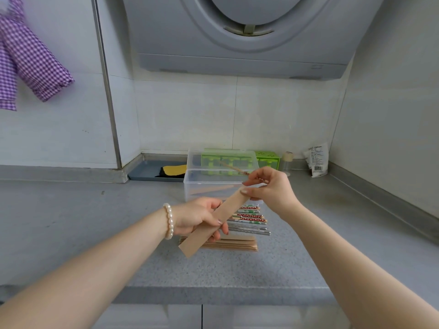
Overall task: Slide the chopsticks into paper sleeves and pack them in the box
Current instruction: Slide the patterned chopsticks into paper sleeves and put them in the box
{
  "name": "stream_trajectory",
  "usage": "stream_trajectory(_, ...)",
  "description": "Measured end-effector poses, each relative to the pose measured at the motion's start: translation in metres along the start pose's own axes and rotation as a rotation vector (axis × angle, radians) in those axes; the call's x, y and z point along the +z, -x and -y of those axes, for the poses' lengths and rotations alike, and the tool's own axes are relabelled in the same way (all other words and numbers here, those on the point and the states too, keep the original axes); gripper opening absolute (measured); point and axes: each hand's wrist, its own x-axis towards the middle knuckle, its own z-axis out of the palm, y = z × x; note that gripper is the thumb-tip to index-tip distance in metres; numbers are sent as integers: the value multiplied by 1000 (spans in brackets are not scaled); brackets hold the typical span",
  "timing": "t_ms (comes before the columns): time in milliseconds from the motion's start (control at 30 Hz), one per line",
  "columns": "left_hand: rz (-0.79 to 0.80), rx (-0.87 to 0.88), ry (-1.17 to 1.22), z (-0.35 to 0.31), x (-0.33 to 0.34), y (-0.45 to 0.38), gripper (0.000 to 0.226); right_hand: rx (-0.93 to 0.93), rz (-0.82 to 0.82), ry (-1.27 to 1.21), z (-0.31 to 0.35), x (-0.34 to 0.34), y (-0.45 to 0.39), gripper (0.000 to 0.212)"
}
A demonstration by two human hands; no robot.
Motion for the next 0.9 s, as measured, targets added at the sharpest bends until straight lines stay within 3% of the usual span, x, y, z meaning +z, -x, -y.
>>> stream_trajectory(133,-76,-18,-13,-1,2,-2,18,13,1,-146,5,5,6,29)
stream_trajectory(267,-196,42,-65,-6,9,-10,4,-72,-48,-23,7,18,13,30)
stream_trajectory(367,-214,71,12,-10,12,-11,7,-111,-58,29,8,22,17,27)
stream_trajectory(467,-195,67,-36,-9,9,-7,11,-111,-74,-154,11,15,14,12)
stream_trajectory(533,-182,45,-58,-6,6,-4,12,-101,-180,-314,14,0,7,9)
stream_trajectory(733,-232,13,-54,0,-3,0,13,36,-549,-681,15,-49,-18,35)
stream_trajectory(900,-251,19,-45,2,-3,-1,16,101,-497,-772,2,-64,-24,40)
